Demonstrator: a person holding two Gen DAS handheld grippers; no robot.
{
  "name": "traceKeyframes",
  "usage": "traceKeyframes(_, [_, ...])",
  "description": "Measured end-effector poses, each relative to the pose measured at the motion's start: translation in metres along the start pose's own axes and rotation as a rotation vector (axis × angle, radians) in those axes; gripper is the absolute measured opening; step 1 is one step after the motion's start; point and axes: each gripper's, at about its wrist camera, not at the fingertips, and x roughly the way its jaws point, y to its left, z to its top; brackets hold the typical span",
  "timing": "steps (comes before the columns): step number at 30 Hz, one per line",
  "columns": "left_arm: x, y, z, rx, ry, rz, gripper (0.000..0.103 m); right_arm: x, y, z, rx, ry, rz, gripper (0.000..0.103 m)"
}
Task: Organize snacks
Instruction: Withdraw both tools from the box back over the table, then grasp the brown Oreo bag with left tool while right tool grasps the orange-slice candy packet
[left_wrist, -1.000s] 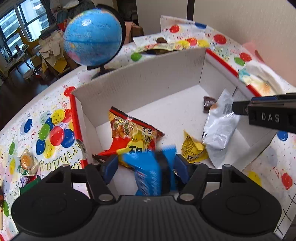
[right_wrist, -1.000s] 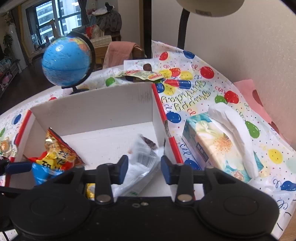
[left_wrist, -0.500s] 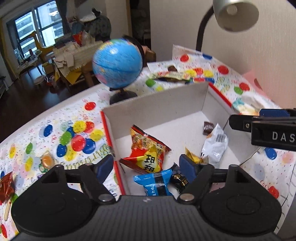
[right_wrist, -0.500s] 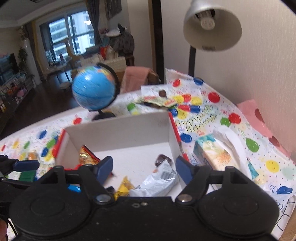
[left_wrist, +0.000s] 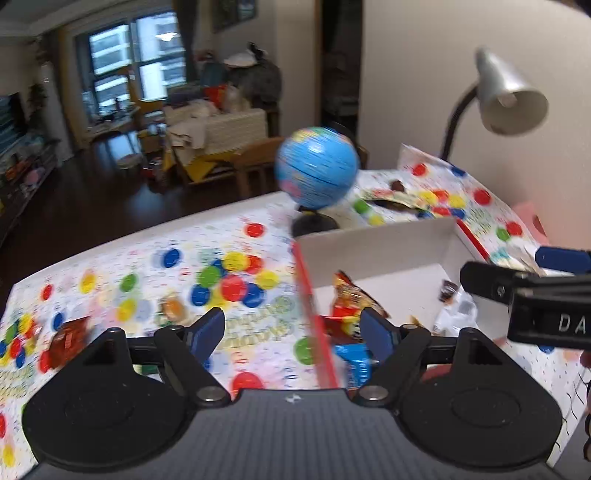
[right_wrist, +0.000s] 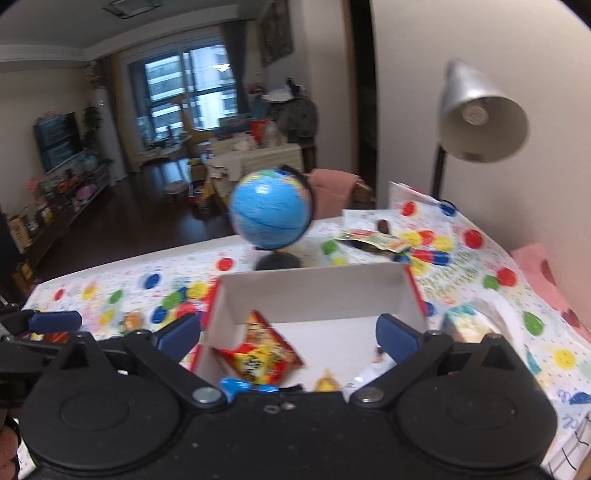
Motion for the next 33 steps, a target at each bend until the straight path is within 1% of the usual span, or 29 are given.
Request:
traceKeyframes(6, [-0.025,0.043,-0.006,-0.095,-0.03,0.061,0.081,0.0,0.038,0.001,-0.059,0.006,0.091,0.103])
traceKeyframes(10, [-0.031,0.069,-0.013,-0.153,-0.018,0.102,0.082,0.007,0.065,0.0,-0.091,0.025,0.143,0.103])
traceKeyframes(16, [-0.035,0.112,-0.029,-0.237,-0.002,0.112,0.084,0.019,0.11,-0.004,-0.144,0.055,0.2,0.103])
traceKeyframes(21, [-0.032,0.15,-0.04,-0.294,0.006,0.143,0.084,0.031,0.144,-0.005,-0.187,0.068,0.208,0.103])
traceKeyframes(25, [-0.029,0.185,-0.049,-0.331,0.014,0.194,0.084,0.042,0.167,-0.007,-0.205,0.083,0.206,0.103])
traceKeyframes(27, [-0.028,0.202,-0.054,-0.34,0.018,0.216,0.084,0.049,0.179,-0.008,-0.209,0.095,0.208,0.103])
traceKeyframes(33, [-0.018,0.254,-0.076,-0.38,0.047,0.253,0.084,0.072,0.219,-0.021,-0.221,0.144,0.209,0.101])
